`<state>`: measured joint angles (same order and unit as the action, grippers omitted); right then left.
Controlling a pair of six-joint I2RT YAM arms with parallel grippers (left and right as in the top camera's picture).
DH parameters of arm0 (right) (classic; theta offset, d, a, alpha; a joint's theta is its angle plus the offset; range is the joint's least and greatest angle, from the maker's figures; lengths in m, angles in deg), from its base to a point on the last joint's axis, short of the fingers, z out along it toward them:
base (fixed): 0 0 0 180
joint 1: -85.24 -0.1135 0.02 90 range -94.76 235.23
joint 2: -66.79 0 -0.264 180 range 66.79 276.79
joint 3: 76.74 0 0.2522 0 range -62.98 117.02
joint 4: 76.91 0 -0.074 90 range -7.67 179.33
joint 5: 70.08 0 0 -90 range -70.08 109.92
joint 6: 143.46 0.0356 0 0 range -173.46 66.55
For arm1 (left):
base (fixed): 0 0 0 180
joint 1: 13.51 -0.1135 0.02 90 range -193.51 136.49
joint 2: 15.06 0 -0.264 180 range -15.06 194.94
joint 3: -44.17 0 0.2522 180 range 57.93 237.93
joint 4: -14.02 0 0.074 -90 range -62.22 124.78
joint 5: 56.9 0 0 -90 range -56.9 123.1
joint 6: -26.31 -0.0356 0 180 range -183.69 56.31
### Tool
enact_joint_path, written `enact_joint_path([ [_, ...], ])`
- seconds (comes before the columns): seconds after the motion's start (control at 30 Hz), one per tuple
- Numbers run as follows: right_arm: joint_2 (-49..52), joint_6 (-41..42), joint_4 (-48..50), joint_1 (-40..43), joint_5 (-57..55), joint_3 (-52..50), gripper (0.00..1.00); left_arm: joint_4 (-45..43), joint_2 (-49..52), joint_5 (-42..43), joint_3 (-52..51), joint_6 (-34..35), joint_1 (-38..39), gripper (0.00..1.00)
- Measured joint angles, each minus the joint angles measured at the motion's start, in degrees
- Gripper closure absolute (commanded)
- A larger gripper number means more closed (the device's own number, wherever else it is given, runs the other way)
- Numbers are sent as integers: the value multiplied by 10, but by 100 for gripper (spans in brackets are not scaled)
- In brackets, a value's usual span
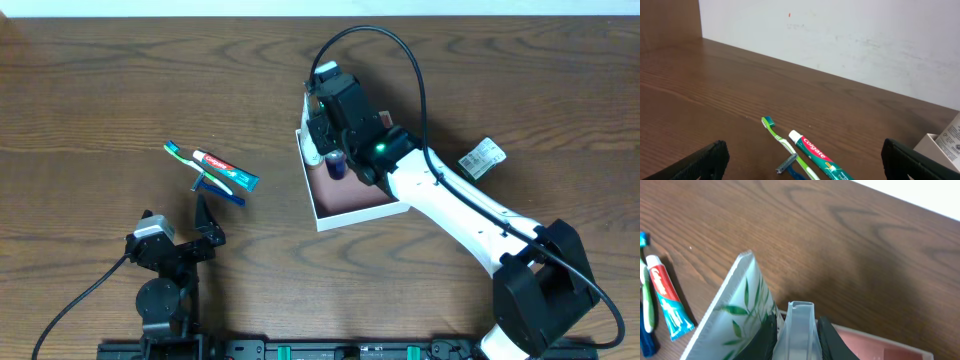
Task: Pack container
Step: 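Carry the soap bottle into the box beside the lotion tube, then lower the bottle, open the right gripper and push it into place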
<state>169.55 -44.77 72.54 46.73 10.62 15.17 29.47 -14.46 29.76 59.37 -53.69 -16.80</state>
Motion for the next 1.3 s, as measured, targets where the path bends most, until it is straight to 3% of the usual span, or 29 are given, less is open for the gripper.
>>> enact_joint_path([
  [0.2,0,-9,4,0,0,-3,91,0,0,0,0,0,0,2],
  [0.37,0,-18,5,0,0,-3,67,0,0,0,0,0,0,2],
  [0.47,0,-22,7,0,-3,-3,62,0,0,0,0,0,0,2],
  [0.87,0,-26,19,0,-6,-3,58,0,0,0,0,0,0,2],
  [1.17,-9,-29,4,0,-8,-3,42,0,0,0,0,0,0,2],
  [1.3,-59,-29,-30,0,-7,-3,34,0,0,0,0,0,0,2],
])
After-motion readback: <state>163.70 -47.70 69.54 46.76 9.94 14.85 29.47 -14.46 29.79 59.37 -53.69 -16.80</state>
